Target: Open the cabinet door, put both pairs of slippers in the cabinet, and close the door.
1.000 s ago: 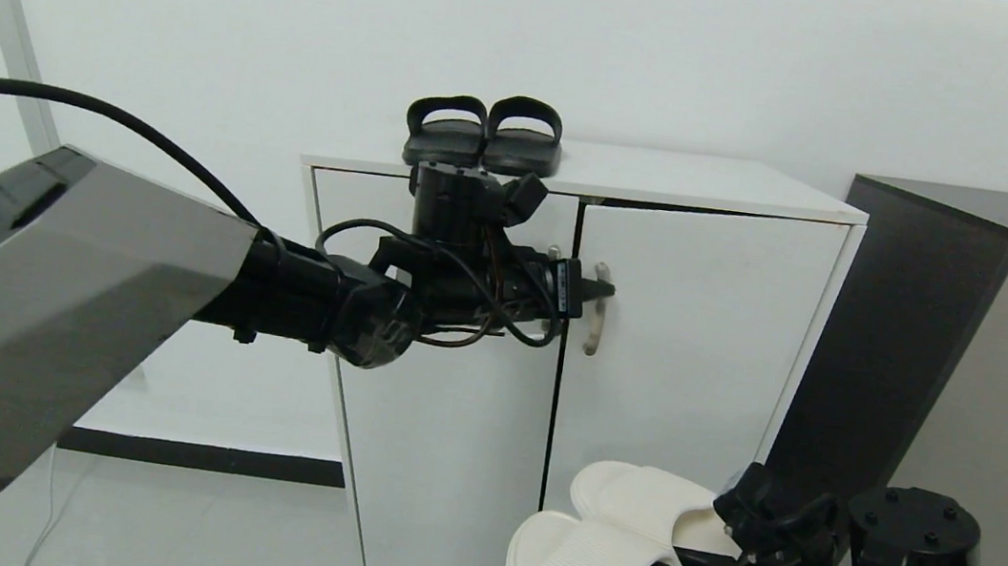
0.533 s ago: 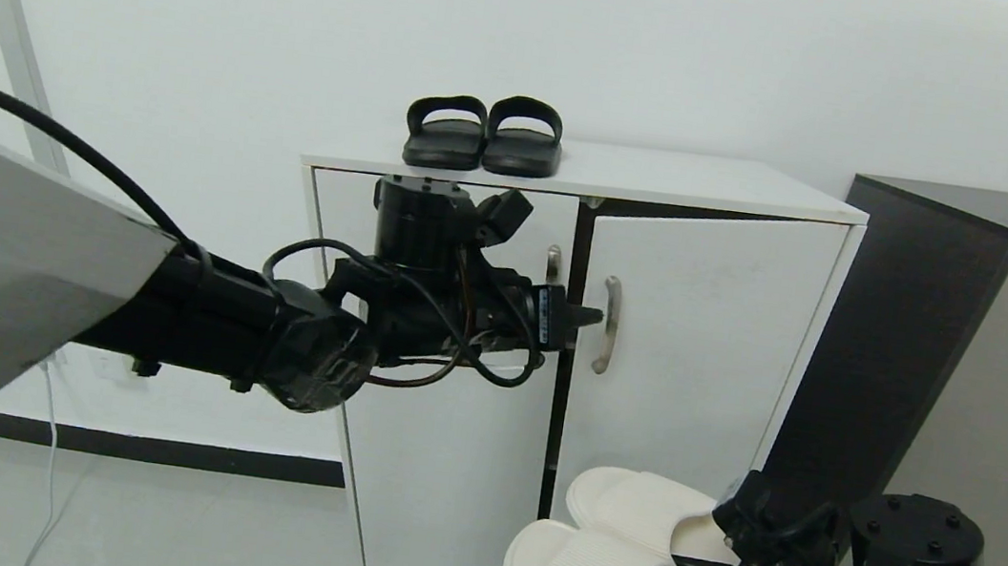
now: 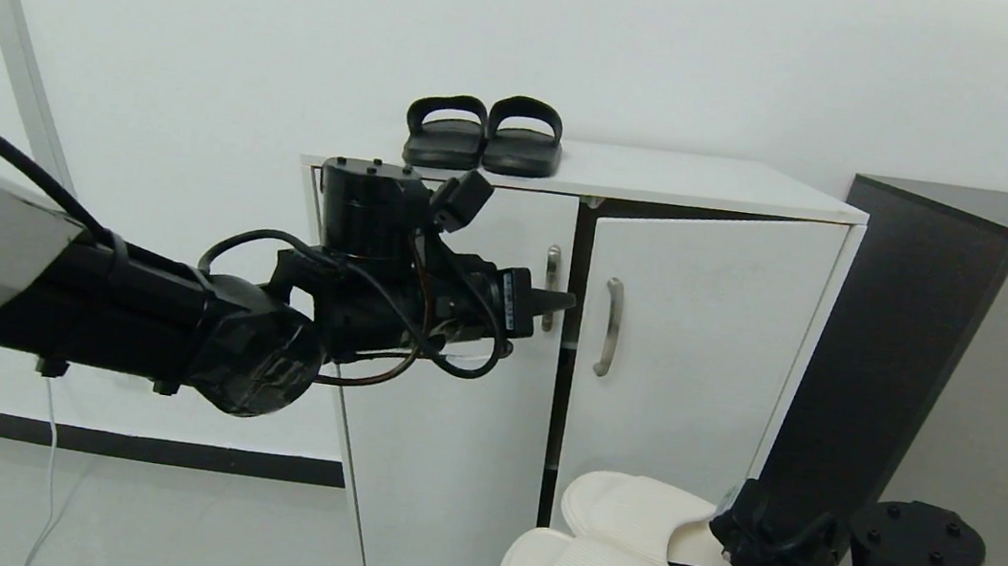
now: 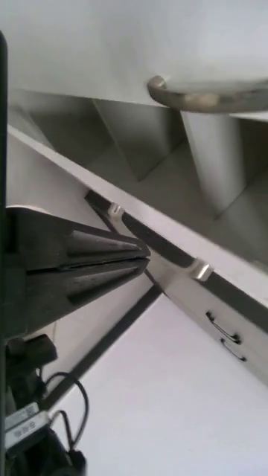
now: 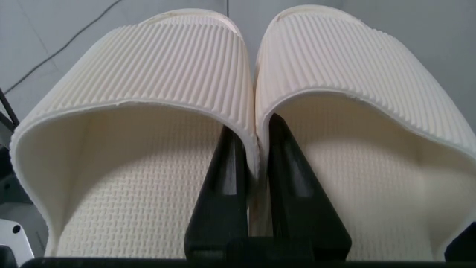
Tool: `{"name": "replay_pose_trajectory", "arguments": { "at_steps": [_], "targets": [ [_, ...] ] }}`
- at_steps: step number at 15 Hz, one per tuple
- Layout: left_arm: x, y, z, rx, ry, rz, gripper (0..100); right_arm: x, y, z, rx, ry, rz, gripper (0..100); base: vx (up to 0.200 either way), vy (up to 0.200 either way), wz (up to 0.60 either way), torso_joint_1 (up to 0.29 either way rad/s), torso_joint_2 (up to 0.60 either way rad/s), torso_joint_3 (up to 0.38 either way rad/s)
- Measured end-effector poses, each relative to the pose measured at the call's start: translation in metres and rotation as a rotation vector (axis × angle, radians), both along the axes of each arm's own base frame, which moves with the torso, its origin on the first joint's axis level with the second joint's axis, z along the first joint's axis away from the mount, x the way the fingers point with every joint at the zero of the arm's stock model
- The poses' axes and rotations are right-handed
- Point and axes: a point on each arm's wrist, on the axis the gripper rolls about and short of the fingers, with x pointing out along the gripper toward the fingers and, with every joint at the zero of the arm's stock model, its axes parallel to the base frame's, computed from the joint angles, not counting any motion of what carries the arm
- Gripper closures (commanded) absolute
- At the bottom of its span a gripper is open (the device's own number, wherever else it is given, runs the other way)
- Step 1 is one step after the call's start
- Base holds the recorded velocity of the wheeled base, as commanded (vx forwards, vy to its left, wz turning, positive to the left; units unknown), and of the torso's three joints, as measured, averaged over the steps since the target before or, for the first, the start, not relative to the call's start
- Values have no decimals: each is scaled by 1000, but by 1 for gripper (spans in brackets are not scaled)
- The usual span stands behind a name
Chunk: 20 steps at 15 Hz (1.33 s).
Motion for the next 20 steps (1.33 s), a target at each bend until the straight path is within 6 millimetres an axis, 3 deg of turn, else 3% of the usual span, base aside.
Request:
{"name": "replay_pose_trajectory", "arguments": {
  "at_steps": [4,12,17,20],
  "targets": [
    [20,-7,5,-51,5,27,100,-4,-1,-2,2,9,30,100,0,0,0,0,0,0],
    [57,-25,-3,-148,55,63,100,-10,0,-3,-4,17,52,100,0,0,0,0,0,0],
    [63,-30,-12,-145,66,60,100,-15,1,-5,-10,24,70,100,-120,0,0,3,3,2],
    [54,-42,-18,-147,60,26,100,-18,3,-5,-12,27,84,100,-200,0,0,2,4,4]
  ]
}}
